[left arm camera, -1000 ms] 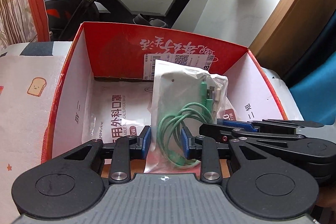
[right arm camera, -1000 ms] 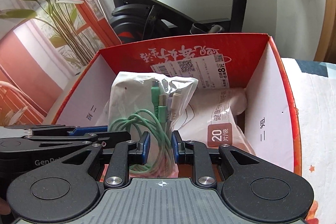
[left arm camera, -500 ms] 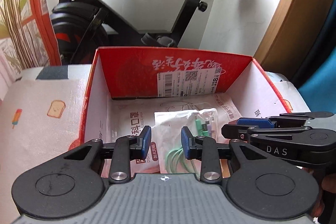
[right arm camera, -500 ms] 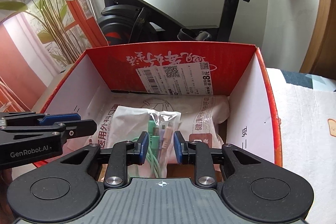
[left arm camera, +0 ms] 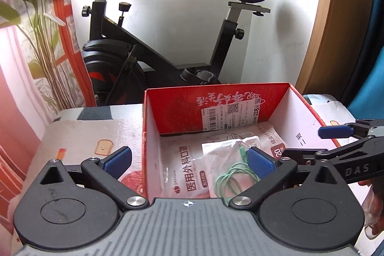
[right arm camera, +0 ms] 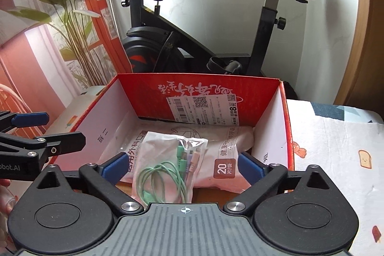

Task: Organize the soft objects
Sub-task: 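Open the right tool to release the cable bag beside the mask bag, then move both tools down to the snacks and gloves beside the red box, then grasp the clear snack packet with the left tool while the right tool grasps the yellow snack packet, then lift both snack packets and carry them over the red box, then open both tools to drop the snack packets into the box, then move both tools down to the black dotted gloves beside the box, then close the right tool on one dotted glove while the left tool grasps the other glove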

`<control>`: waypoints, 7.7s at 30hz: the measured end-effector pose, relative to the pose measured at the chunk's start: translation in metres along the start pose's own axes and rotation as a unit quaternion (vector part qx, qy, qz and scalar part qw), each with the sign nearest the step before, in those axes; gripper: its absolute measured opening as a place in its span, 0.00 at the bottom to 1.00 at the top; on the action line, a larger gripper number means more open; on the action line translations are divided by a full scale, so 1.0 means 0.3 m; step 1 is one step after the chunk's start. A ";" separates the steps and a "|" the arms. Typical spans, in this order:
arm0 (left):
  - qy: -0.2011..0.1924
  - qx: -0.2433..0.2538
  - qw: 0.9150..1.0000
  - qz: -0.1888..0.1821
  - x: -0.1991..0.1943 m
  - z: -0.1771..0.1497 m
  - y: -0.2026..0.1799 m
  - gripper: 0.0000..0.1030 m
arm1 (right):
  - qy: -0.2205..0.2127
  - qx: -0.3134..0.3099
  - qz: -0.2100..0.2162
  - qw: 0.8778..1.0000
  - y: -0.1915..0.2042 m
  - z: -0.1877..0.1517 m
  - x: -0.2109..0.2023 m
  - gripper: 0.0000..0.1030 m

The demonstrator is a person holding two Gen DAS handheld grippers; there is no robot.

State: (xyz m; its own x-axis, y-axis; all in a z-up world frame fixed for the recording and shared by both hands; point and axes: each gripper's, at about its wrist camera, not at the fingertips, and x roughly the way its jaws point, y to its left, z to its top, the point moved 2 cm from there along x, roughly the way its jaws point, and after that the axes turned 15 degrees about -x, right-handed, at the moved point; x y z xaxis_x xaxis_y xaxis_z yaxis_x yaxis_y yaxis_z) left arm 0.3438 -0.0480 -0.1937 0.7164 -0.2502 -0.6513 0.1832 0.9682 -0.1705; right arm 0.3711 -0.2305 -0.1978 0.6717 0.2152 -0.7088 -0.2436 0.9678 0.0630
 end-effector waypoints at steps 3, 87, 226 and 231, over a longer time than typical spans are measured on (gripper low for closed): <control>-0.010 0.003 1.000 0.003 -0.042 -0.006 0.013 1.00 | -0.010 0.000 -0.003 1.000 0.000 -0.007 -0.037 1.00; 0.066 -0.051 0.996 0.008 0.111 -0.455 0.249 0.56 | 0.010 0.026 -0.053 0.998 -0.021 -0.629 0.005 0.31; 0.040 -0.114 0.993 0.012 -0.118 -0.506 0.280 1.00 | 0.003 -0.039 0.010 0.999 0.111 -0.478 -0.031 0.77; 0.050 -0.129 0.990 0.012 -0.099 -0.523 0.293 1.00 | 0.011 -0.068 0.028 0.997 0.158 -0.456 0.027 0.73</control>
State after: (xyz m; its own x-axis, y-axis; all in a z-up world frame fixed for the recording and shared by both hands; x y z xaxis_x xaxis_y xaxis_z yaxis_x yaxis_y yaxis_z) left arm 0.2331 0.0440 -0.3055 0.6461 -0.2394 -0.7247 -0.0195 0.9440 -0.3293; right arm 0.2692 -0.2008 -0.2966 0.6395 0.2637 -0.7221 -0.3739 0.9275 0.0076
